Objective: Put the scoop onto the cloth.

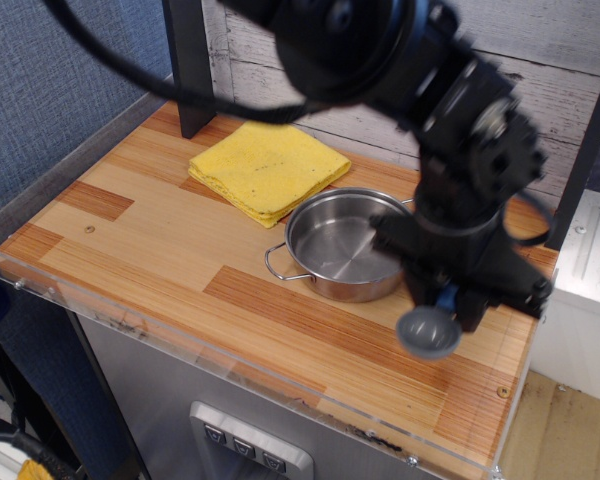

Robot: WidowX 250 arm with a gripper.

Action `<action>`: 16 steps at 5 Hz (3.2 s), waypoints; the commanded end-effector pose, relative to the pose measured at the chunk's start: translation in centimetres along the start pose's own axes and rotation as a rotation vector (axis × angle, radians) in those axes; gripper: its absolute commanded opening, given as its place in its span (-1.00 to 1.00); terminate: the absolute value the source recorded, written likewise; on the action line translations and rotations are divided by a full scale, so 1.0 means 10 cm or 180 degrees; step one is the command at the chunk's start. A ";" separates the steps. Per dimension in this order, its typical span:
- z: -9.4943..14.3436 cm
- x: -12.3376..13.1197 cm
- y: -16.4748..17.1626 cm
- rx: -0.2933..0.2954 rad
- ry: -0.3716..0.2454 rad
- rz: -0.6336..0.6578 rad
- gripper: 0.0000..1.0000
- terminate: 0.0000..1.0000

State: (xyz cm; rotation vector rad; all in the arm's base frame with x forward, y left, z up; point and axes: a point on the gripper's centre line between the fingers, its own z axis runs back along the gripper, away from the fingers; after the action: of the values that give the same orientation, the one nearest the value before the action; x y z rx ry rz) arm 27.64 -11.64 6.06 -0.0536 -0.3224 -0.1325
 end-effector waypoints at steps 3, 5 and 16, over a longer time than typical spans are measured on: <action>0.75 0.73 1.19 0.0506 -0.0428 0.0178 -1.00 -1.00; 0.55 0.89 1.76 0.0529 -0.0343 0.0452 -1.00 -1.00; 0.33 0.89 2.33 0.0582 -0.0258 0.0689 1.00 -1.00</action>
State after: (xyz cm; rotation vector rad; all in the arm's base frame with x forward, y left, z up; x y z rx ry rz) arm 37.85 10.78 8.52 0.0642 -0.3223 0.1185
